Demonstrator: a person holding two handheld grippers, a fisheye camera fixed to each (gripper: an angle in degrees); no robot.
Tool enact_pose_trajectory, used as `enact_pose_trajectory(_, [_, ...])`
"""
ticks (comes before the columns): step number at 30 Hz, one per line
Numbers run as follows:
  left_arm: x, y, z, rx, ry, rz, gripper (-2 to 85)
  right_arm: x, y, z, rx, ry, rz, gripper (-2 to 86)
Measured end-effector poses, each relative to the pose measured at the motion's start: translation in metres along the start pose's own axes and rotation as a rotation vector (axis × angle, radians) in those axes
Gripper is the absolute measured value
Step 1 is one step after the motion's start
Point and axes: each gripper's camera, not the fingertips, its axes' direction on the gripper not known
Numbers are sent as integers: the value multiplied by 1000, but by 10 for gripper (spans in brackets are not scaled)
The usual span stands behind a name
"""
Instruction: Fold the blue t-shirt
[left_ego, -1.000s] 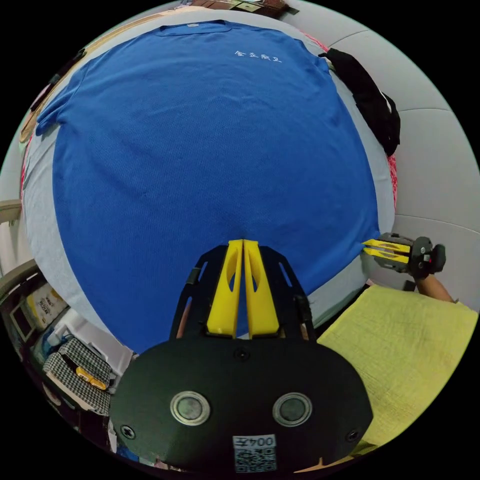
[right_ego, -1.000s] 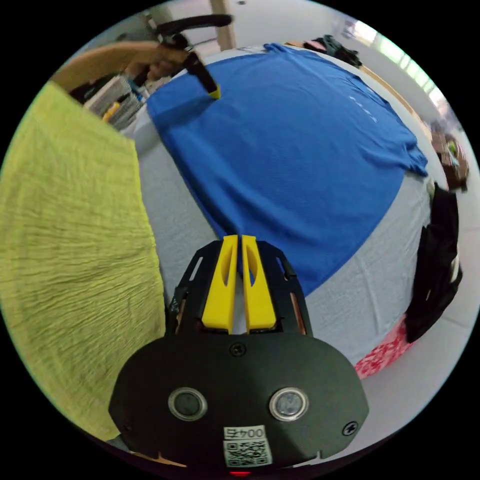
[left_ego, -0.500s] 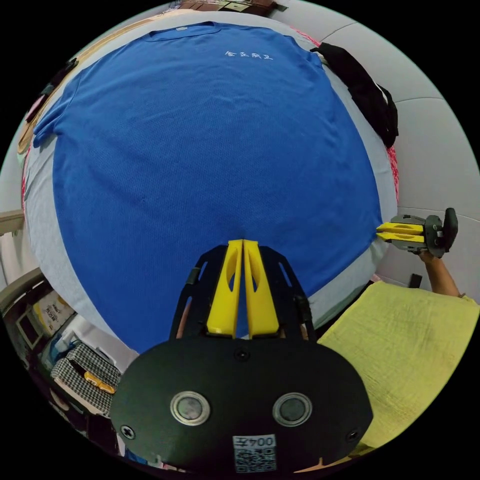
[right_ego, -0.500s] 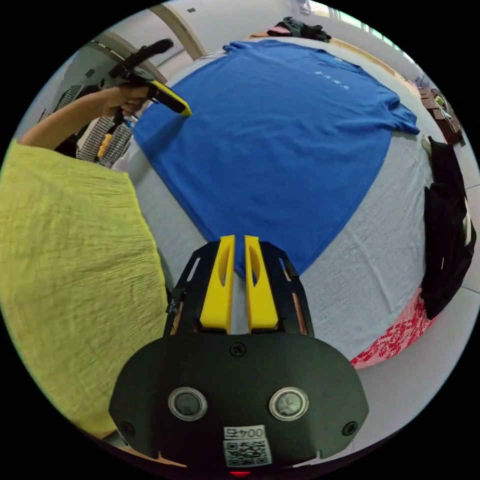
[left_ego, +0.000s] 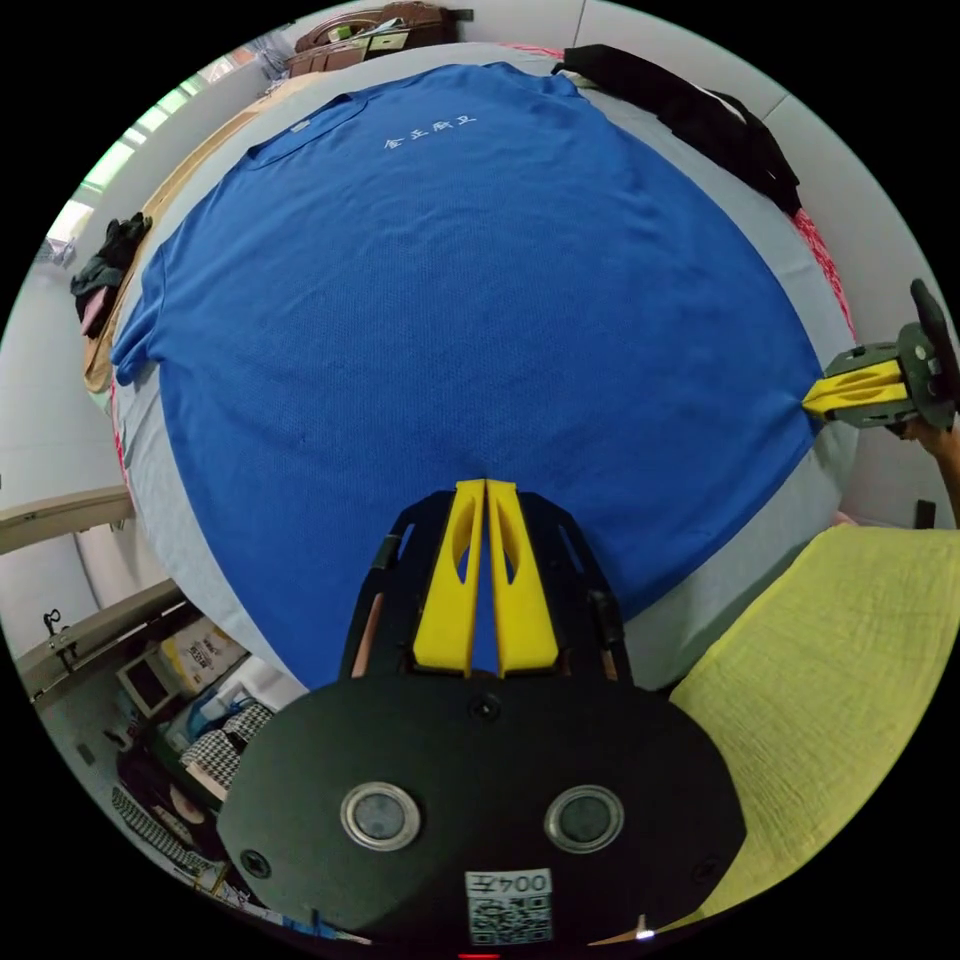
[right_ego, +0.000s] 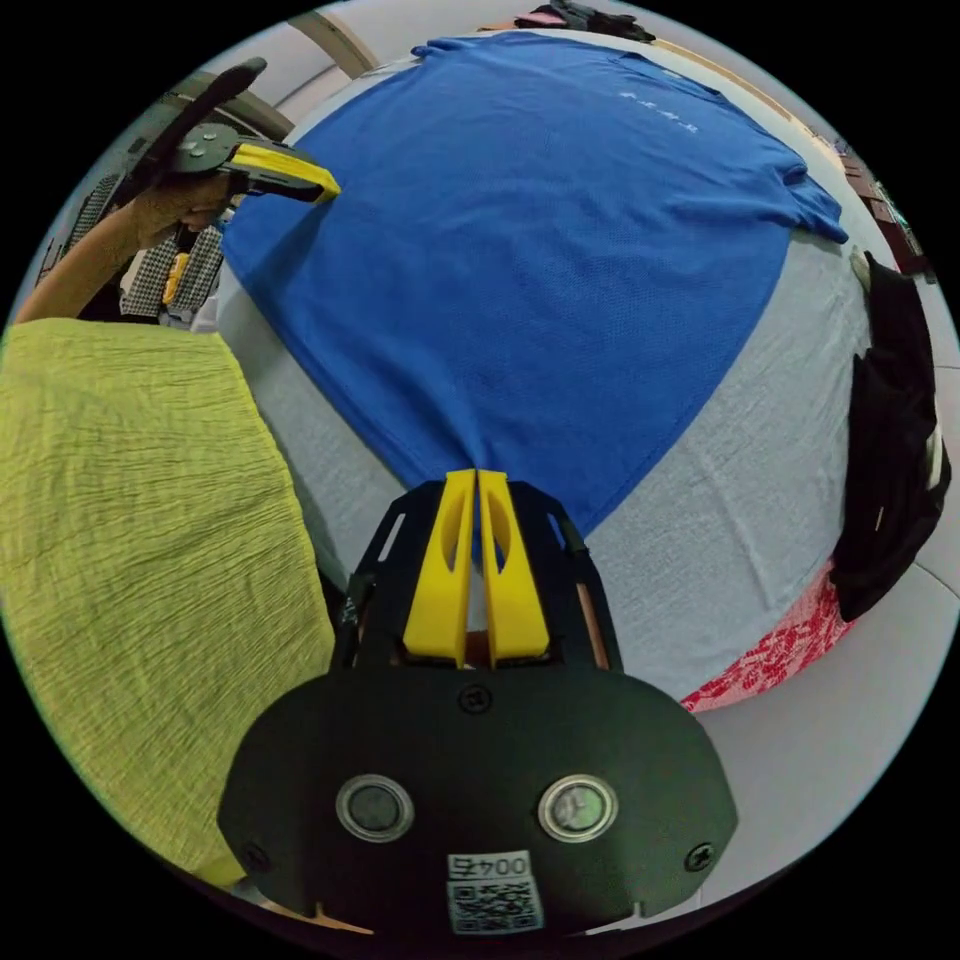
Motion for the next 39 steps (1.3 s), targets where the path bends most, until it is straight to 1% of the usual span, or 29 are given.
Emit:
enact_pose_trajectory(2, [2,0,4,7,6,-11,2,10,1,-14,51,8,60,15])
enact_pose_trajectory(6, [3,-2,15,23,36,-42,2,34,-2,-13,47,44,161,67])
enact_pose_trajectory(10, [11,-9,26,10,21,-34,2,35,-5,5,-30,85,162,83])
enact_pose_trajectory(12, [13,-13,30,0,16,-31,2,26,0,8,-6,153,144,82])
enact_pose_trajectory(15, [16,-19,38,-16,19,-37,3,23,11,8,44,187,155,81])
enact_pose_trajectory(20, [20,-30,51,-45,16,-58,3,35,34,4,135,151,177,77])
enact_pose_trajectory(22, [26,-35,58,-59,-9,-64,3,36,44,4,173,158,138,76])
enact_pose_trajectory(28, [40,-43,74,-75,-92,-70,6,58,73,0,278,78,193,68])
enact_pose_trajectory(32, [33,-44,83,-68,-52,-136,14,83,97,-2,364,-35,304,54])
enact_pose_trajectory(34, [23,-51,87,-111,-3,-148,31,92,100,-4,355,-66,341,49])
enact_pose_trajectory(35, [22,-54,84,-99,12,-159,37,95,102,-6,348,-61,341,47])
enact_pose_trajectory(36, [22,-62,69,-15,33,-174,51,98,104,-7,346,-55,336,44])
enact_pose_trajectory(37, [27,-77,51,71,16,-159,65,99,105,-7,346,-56,338,43])
enact_pose_trajectory(38, [31,-86,43,107,-2,-137,72,102,108,-8,347,-60,348,42])
enact_pose_trajectory(39, [42,-111,26,179,-41,-77,84,104,111,-9,351,-55,350,41])
